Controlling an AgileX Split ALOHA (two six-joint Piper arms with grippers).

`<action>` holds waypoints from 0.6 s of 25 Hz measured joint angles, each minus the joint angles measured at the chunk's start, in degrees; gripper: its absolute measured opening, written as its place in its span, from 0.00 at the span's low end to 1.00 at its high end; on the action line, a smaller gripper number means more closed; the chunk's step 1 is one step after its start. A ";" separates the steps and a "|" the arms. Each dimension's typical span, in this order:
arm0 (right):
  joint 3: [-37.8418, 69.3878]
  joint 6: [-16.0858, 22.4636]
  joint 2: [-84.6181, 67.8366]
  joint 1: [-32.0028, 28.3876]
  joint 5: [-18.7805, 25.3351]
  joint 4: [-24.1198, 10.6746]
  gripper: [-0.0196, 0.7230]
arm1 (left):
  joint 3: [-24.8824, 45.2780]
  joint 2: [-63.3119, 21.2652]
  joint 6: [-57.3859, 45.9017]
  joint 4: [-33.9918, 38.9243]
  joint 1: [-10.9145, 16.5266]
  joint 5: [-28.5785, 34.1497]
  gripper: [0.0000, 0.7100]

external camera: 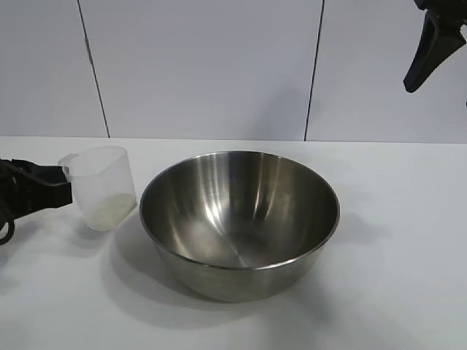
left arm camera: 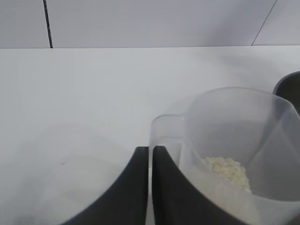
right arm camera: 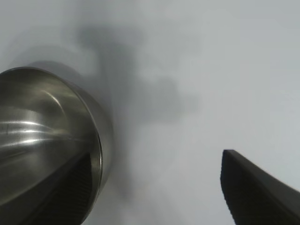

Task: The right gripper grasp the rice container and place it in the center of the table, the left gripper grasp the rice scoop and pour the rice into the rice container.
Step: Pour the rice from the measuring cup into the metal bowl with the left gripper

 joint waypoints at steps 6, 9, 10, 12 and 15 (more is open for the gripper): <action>0.00 0.00 0.00 0.00 0.00 0.44 0.73 | 0.00 -0.11 -0.53 0.13 0.00 0.00 0.01; 0.00 0.00 0.00 0.00 0.00 0.44 0.73 | 0.00 -1.25 -0.64 0.13 0.00 0.00 0.01; 0.00 0.00 0.00 0.00 0.00 0.44 0.73 | 0.00 -1.74 -0.52 0.07 0.00 0.00 0.01; 0.00 0.00 0.00 0.00 0.00 0.44 0.73 | 0.00 -3.13 -0.04 -0.19 0.00 0.00 0.01; 0.00 0.00 0.00 0.00 0.00 0.44 0.73 | 0.00 -4.86 0.40 -0.97 0.00 0.00 0.01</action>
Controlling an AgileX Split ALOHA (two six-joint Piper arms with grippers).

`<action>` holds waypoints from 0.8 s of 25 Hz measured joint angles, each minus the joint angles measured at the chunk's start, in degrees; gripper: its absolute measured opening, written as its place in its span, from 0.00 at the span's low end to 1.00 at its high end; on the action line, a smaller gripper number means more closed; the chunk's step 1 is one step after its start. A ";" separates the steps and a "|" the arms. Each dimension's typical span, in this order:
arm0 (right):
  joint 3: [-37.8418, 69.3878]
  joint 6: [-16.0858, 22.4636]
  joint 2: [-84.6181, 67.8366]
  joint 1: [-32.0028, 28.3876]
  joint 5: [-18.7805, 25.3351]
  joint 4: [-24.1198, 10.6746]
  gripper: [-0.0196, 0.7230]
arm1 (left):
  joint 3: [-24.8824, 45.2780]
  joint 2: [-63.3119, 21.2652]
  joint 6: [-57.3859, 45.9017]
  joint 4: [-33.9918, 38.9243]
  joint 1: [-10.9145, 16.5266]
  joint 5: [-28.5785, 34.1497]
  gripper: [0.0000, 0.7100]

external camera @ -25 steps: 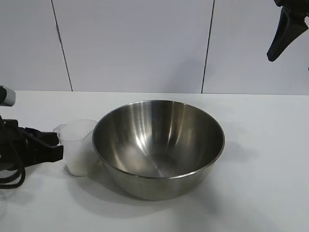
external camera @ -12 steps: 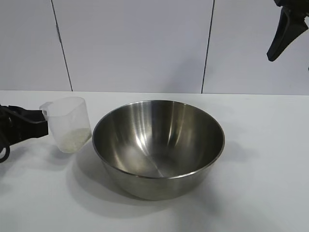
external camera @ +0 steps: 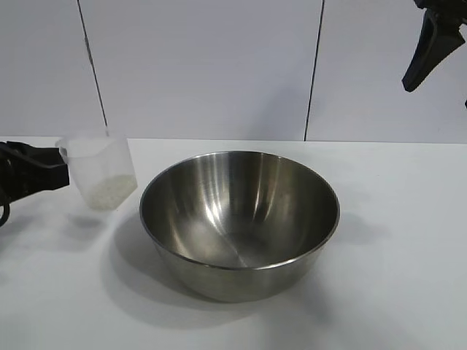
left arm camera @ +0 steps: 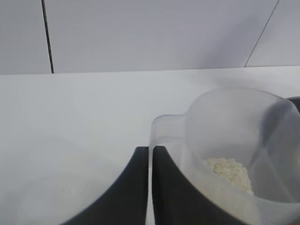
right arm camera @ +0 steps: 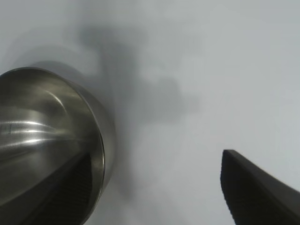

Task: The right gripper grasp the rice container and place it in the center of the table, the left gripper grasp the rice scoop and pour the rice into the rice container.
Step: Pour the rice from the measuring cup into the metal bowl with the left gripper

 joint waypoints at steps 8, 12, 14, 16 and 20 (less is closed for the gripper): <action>0.00 0.00 0.00 0.00 0.00 0.00 0.73 | -0.53 -4.60 0.24 2.13 0.07 1.37 0.01; 0.00 0.00 0.00 0.00 0.05 0.00 0.73 | -4.68 -10.15 0.11 9.09 0.07 12.23 0.01; 0.00 0.00 0.00 0.00 0.05 0.00 0.73 | -7.47 -12.54 -0.98 13.49 0.07 17.36 0.01; 0.00 0.00 0.00 0.00 0.05 0.00 0.73 | -9.88 -14.50 -3.92 17.87 0.07 20.26 0.01; 0.00 0.00 0.00 0.00 0.00 0.00 0.73 | -13.10 -16.45 -10.04 26.36 0.07 23.60 0.01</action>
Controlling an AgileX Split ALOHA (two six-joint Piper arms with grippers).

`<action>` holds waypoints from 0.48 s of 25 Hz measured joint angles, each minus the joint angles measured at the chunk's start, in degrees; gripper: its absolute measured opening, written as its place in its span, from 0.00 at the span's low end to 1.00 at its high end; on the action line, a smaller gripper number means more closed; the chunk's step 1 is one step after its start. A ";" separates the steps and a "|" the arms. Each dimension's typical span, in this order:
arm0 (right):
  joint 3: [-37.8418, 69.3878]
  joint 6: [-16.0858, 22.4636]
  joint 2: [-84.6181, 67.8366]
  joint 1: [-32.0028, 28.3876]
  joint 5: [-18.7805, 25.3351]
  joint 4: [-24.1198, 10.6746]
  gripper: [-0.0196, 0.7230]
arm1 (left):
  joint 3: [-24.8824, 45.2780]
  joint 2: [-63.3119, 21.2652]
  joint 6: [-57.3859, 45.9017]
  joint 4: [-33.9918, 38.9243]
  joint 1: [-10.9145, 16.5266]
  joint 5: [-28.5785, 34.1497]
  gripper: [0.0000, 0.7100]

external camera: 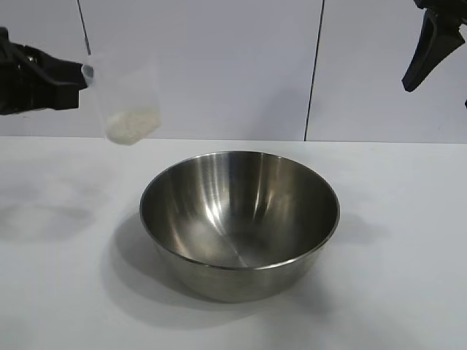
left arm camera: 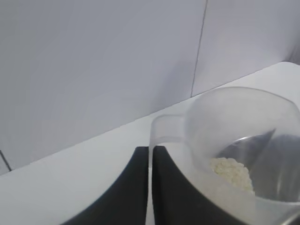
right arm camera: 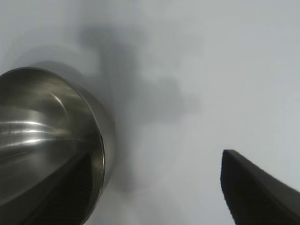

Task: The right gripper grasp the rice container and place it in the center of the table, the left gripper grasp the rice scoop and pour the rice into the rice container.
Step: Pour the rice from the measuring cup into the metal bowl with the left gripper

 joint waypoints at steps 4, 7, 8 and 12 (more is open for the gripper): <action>0.00 -0.03 0.00 0.00 -0.01 0.00 0.73 | -0.42 -0.68 -1.09 3.65 -0.76 1.39 0.01; 0.00 -0.07 0.00 0.00 -0.06 0.00 0.73 | -0.42 -0.68 0.26 4.11 -2.58 1.95 0.01; 0.00 -0.07 0.00 0.00 -0.06 0.00 0.73 | -0.42 -0.68 1.23 3.99 -3.52 1.95 0.01; 0.00 -0.07 0.00 0.00 -0.11 0.00 0.73 | -0.42 -0.68 6.62 0.02 -7.37 3.21 0.01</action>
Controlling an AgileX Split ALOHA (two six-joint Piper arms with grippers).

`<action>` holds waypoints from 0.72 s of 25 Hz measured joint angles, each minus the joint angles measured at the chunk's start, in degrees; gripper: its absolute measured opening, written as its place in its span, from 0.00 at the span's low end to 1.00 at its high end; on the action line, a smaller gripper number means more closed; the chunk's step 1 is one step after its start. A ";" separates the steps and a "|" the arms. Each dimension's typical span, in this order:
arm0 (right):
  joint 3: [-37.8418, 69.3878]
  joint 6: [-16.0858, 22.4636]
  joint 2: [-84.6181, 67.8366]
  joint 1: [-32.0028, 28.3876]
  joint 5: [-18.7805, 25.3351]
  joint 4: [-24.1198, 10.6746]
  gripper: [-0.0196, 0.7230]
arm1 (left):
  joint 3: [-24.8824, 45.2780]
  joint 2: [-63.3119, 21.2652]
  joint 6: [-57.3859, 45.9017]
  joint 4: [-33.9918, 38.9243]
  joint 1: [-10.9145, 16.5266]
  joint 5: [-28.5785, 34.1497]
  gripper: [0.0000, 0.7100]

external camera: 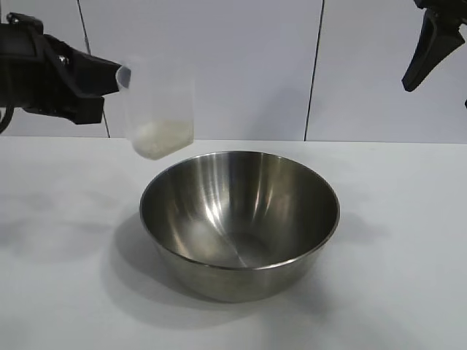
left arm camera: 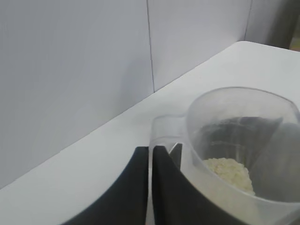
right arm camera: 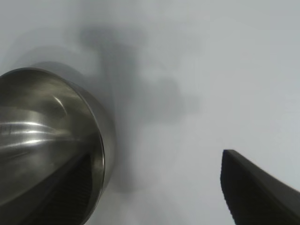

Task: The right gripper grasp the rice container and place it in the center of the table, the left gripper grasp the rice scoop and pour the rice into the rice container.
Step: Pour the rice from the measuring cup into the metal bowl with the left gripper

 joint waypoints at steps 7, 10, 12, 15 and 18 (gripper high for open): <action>0.00 0.00 0.00 0.00 -0.11 0.00 0.73 | -2.26 0.00 10.10 -7.42 -3.94 1.96 0.01; 0.00 0.00 0.00 0.00 -0.30 0.00 0.73 | -4.40 0.00 14.29 -8.17 -4.09 3.92 0.01; 0.00 0.00 0.00 0.00 -0.32 0.00 0.73 | -4.89 0.00 17.24 -8.67 -4.09 4.68 0.01; 0.00 0.00 0.00 0.00 -0.68 0.18 0.73 | -4.96 0.00 22.05 -9.29 -4.09 5.24 0.01; 0.00 0.00 0.00 0.00 -1.10 0.39 0.73 | -4.96 0.00 26.00 -9.36 -4.09 5.44 0.01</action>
